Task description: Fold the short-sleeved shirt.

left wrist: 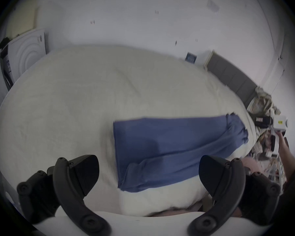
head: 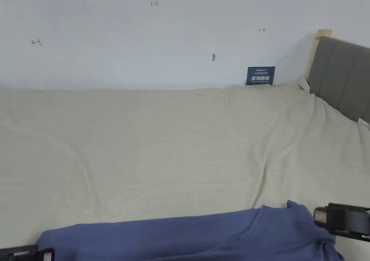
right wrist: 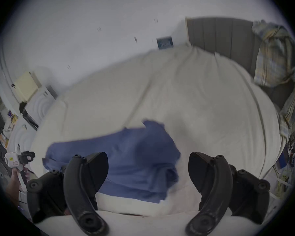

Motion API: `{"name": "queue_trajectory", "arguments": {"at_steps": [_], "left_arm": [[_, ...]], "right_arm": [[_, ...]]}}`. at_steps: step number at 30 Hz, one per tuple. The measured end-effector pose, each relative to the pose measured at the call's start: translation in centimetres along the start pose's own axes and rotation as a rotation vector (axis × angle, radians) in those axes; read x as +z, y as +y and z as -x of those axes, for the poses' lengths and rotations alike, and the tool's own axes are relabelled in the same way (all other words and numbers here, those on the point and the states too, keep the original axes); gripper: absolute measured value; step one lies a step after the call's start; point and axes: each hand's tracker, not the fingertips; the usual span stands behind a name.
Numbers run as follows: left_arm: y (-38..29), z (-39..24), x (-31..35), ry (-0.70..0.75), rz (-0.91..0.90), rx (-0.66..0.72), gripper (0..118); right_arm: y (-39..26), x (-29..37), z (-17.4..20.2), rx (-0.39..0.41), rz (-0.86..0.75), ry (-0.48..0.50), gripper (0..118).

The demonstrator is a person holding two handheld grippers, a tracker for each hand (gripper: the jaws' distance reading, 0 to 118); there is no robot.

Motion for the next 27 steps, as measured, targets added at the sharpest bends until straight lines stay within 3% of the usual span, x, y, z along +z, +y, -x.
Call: {"name": "queue_trajectory", "arguments": {"at_steps": [2, 4, 5, 6, 7, 8, 9, 10, 11, 13, 16, 22, 25, 27], "left_arm": [[0.2, -1.9, 1.3, -0.001, -0.106, 0.004, 117], [0.1, -4.9, 2.2, 0.005, -0.210, -0.024, 116], [-0.1, -6.3, 2.6, 0.007, -0.268, -0.049, 107], [-0.4, -7.7, 3.0, 0.011, -0.321, -0.076, 88], [-0.6, -8.8, 3.3, 0.000, -0.370, -0.110, 55], [-1.0, -9.6, 3.2, 0.005, -0.400, -0.141, 0], [-1.3, -10.9, 3.0, 0.026, -0.433, -0.180, 0], [-1.6, -12.0, 3.1, 0.071, -0.436, -0.204, 0], [-1.9, -12.7, 3.5, 0.097, -0.504, -0.208, 0], [-2.4, -13.2, 3.7, 0.019, -0.560, -0.211, 0], [-3.0, -14.7, 4.0, 0.075, -0.619, -0.261, 0], [-2.9, -14.2, 5.0, 0.127, -0.671, -0.246, 0], [-0.2, -11.8, 6.0, 0.111, -0.618, -0.204, 0], [3.3, -8.0, 5.8, 0.052, -0.427, -0.110, 0]], "right_arm": [[0.1, 1.9, 2.5, -0.005, -0.062, 0.023, 97], [-0.4, 2.9, 5.2, 0.016, -0.146, 0.108, 94], [-0.8, 3.4, 6.8, 0.036, -0.196, 0.137, 85], [-1.4, 3.8, 8.5, 0.066, -0.248, 0.150, 79], [-1.9, 3.5, 9.3, 0.090, -0.283, 0.160, 74], [-2.3, 3.5, 10.7, 0.114, -0.313, 0.181, 65], [-2.8, 3.7, 12.0, 0.132, -0.345, 0.204, 46], [-3.3, 3.9, 13.0, 0.141, -0.373, 0.227, 15], [-3.8, 3.7, 13.9, 0.125, -0.403, 0.234, 0], [-4.6, 3.2, 15.1, 0.115, -0.454, 0.203, 0], [-5.3, 2.4, 16.4, 0.181, -0.474, 0.194, 0], [-5.5, 2.7, 17.2, 0.169, -0.503, 0.208, 0], [-5.0, 2.8, 16.8, 0.173, -0.485, 0.225, 0], [-4.7, 3.0, 16.7, 0.187, -0.468, 0.218, 0]]}}
